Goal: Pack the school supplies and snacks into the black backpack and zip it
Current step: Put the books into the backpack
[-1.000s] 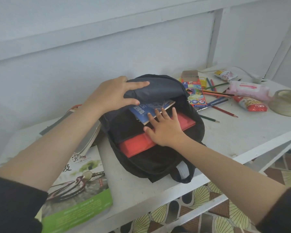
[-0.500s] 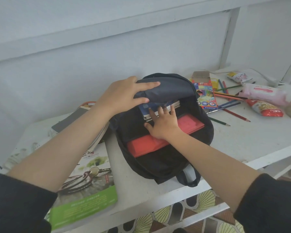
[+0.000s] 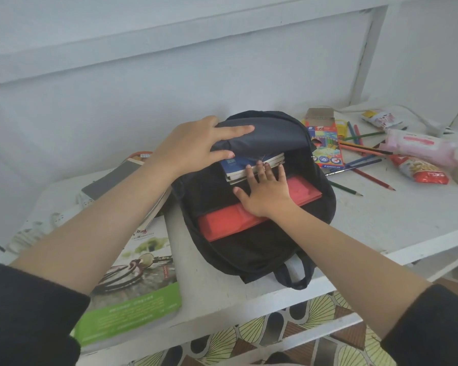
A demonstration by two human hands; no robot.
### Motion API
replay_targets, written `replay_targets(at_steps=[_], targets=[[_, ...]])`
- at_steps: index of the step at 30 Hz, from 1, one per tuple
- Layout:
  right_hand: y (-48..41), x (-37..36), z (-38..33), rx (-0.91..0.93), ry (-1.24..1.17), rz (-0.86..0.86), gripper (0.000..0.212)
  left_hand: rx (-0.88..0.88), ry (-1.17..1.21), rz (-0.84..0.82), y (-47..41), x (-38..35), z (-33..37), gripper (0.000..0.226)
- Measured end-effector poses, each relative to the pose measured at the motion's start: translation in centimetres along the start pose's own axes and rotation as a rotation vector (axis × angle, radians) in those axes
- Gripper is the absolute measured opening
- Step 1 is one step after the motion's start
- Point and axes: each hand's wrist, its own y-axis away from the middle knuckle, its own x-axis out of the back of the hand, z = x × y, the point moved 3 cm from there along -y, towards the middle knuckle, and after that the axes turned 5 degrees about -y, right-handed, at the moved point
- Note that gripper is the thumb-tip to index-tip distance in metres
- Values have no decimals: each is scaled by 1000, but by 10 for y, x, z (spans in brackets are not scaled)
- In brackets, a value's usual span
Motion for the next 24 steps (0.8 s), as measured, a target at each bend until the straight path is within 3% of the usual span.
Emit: replay_targets(at_steps=[5,11,16,24], targets=[[18,6,-8,13,-95,-100,73,43,-23,-27,9,-11,0,61],[81,33,-26,276,-196,-162,51,85,85,96,51,-16,-3,61],[110,62,-48,525,-408,-209,39,495,284,293,136,-9,-24,37],[73,72,-109,684,-507,11,23,964,222,51,261,-41,-33,32]])
